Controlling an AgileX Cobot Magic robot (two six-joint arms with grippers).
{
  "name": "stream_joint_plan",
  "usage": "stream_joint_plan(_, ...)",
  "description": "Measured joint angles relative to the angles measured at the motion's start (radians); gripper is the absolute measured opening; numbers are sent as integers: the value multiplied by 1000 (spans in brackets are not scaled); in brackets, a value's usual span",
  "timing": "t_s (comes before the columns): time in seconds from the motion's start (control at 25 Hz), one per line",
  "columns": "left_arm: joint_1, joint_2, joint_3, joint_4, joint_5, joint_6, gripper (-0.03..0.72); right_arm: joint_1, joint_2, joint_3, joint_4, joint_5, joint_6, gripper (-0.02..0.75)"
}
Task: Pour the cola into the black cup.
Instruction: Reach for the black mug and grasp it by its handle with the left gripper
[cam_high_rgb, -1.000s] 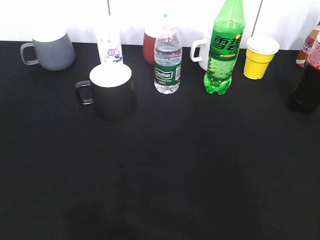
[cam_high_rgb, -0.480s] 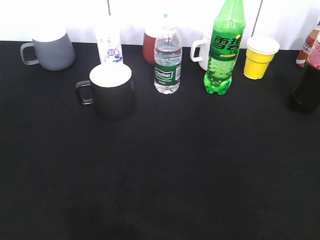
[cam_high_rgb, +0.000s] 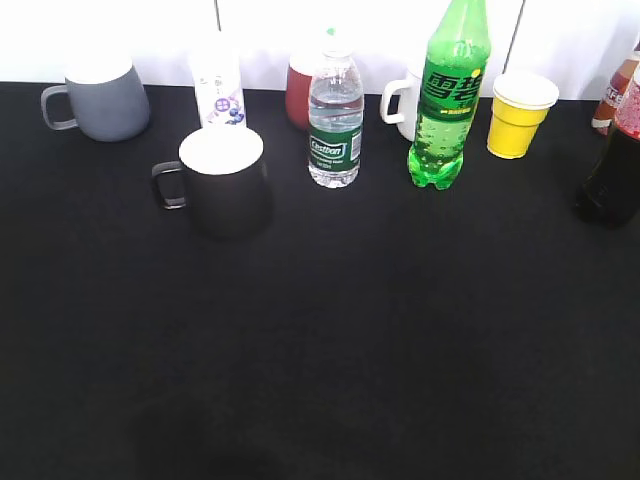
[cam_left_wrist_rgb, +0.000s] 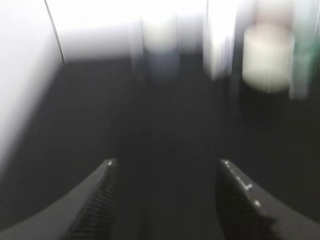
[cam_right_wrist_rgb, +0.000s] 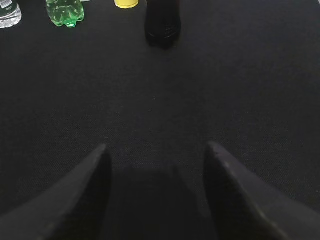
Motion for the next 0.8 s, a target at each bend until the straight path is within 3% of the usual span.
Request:
stream_joint_plan(0.12,0,27,-10,-3,-520,0,459,0,0,0,0,0,0,447)
stream_joint_plan(0.24,0,278,-10,-43,-813,0,455,0,0,0,0,0,0,447)
stream_joint_plan(0.36,0,484,-10,-60,-989,0,415,0,0,0,0,0,0,447)
stream_joint_plan(0.56,0,729,4,-61,-1095,0,402,0,0,0,0,0,0,447)
stream_joint_plan(0.8,0,887,73,-115,-1116,0,207,0,0,0,0,0,0,447)
